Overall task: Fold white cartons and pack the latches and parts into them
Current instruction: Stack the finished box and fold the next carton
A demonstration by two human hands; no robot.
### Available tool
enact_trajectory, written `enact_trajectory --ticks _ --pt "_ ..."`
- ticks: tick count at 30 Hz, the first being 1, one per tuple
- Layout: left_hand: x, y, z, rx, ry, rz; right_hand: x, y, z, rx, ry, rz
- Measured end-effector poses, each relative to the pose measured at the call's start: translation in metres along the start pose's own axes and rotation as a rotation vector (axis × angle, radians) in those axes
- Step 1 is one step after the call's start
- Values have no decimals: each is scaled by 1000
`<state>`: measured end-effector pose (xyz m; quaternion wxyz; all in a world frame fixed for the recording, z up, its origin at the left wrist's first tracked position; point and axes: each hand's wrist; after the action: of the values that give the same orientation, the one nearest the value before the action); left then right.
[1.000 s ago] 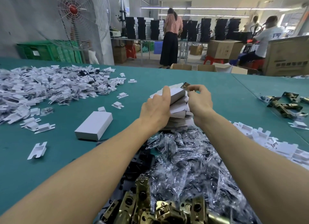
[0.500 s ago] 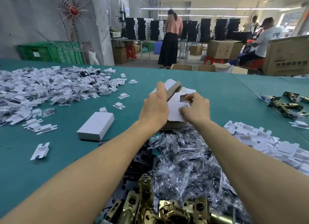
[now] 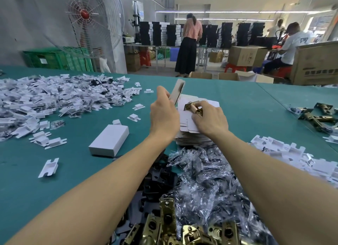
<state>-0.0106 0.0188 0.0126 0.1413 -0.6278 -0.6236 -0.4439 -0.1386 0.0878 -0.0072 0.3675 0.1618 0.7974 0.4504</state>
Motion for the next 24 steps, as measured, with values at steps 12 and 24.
enact_trajectory --ticks 12,24 --pt "-1 56 48 -194 -627 66 -42 82 56 -202 -361 -1194" --pt "47 78 52 -559 248 516 -41 86 150 9 185 -651"
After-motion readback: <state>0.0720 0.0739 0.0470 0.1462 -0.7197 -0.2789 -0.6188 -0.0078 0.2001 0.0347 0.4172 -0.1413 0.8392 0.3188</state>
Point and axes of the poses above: each hand's wrist, its own z-axis away from the middle knuckle, its own y-axis out of the back of the hand, x = y × z, and after that the axes turned 1 degree about z, right-handed
